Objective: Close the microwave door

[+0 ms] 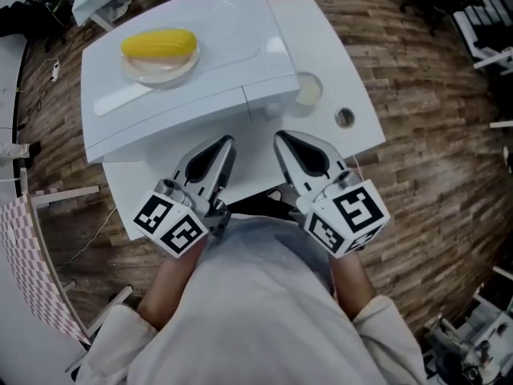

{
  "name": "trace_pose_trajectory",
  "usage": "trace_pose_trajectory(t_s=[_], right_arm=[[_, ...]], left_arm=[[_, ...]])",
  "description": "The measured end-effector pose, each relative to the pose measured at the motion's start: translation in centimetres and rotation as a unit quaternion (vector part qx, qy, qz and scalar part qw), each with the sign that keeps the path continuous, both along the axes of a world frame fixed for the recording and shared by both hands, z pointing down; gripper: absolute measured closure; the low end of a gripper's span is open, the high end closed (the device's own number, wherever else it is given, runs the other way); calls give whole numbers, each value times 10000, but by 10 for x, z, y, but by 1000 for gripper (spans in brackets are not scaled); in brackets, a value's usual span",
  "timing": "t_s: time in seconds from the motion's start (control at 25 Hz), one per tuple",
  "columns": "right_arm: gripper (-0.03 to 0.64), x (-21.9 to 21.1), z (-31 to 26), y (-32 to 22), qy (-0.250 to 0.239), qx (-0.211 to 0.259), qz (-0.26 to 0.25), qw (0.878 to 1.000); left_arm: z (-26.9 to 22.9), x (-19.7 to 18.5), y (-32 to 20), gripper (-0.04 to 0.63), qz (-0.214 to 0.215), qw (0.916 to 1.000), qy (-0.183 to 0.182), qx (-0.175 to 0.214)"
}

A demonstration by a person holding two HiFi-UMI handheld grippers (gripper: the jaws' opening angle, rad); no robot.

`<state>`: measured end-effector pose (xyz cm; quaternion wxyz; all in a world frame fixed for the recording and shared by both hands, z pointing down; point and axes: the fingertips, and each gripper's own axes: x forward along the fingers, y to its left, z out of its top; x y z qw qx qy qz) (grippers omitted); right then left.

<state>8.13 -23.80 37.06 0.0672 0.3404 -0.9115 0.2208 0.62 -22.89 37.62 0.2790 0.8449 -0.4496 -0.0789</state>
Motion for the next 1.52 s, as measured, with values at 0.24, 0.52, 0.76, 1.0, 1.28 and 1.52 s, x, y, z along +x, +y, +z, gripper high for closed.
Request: trace_pose_trajectory(t_s=[0.24, 0.52, 0.76, 1.0, 1.28, 1.52], right_arm=[[594, 23, -5, 16, 152, 76, 34, 9998], [594, 33, -9, 31, 207, 128, 4, 9997], [594, 34, -15, 32, 211, 162, 71, 9996], [594, 33, -16, 31, 240, 118, 60, 9996], [595, 26, -18, 26, 246, 110, -59, 9996], [595, 20, -16, 23, 284, 137, -151, 9994]], left_arm=[[-1, 10, 9, 577, 120, 9999, 2, 9], [-8, 14, 14, 577, 216, 9997, -27, 54], [-5, 15, 17, 577, 292, 9995, -69, -23], [-2, 17, 17, 577, 330, 9994, -64, -75], [-5, 10, 13, 577, 207, 9998, -45, -60], [-4, 3, 11, 577, 92, 9999, -52, -39]])
